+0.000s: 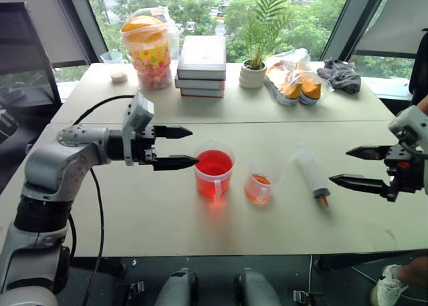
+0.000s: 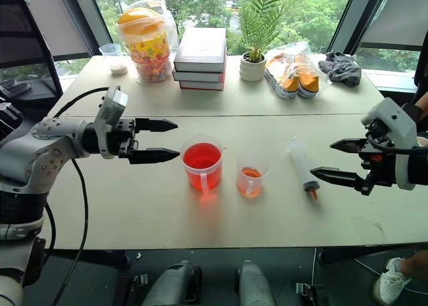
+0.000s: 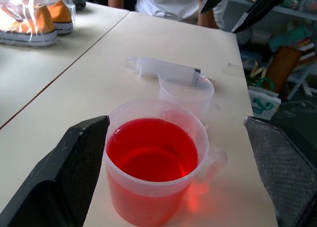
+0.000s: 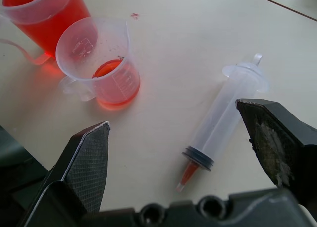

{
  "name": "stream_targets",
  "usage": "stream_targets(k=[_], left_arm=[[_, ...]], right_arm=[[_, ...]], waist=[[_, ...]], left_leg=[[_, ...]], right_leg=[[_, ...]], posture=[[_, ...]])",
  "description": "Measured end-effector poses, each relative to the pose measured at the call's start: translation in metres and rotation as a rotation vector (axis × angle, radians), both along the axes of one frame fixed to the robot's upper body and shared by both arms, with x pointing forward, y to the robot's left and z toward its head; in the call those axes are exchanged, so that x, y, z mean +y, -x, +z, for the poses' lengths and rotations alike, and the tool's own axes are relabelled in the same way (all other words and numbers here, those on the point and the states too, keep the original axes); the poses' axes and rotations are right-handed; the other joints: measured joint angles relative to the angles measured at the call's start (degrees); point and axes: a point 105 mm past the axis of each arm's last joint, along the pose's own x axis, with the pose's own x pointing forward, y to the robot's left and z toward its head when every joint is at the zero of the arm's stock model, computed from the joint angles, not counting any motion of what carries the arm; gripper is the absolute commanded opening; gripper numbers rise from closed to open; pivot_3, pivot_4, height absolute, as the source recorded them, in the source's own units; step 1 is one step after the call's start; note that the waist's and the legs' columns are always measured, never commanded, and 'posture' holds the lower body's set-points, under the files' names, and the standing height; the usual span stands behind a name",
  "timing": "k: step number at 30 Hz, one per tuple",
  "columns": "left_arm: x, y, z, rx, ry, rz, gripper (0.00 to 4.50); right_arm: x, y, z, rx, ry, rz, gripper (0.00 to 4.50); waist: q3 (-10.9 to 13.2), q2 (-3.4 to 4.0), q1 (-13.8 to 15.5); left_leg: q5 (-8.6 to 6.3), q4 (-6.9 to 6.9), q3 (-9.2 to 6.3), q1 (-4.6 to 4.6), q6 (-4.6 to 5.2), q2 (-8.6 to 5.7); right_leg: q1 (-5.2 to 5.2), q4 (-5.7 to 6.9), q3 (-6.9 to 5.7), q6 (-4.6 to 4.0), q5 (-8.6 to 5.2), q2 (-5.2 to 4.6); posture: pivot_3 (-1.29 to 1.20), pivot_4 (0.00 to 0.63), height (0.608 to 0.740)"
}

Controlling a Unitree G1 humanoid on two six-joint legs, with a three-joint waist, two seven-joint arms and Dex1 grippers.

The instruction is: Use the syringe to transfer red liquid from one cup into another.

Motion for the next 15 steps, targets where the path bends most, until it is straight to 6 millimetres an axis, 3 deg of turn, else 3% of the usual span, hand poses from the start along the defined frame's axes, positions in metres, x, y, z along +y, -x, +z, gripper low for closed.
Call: stream_targets(k=[15], left_arm=[[-0.0022,0.0008,0.0063,-0.006,0.003,-0.028,4.5]], right_arm=[[-0.0014,0.0089,-0.0092,0.031,0.001,-0.069,4.49]], waist=[[0.0,0.0,0.01]], left_leg=[[0.0,0.01,0.0,-0.01,0.0,0.0]], right_leg=[[0.0,0.0,-0.02,0.01,0.0,0.01]], posture=[[0.0,0.15,0.74]])
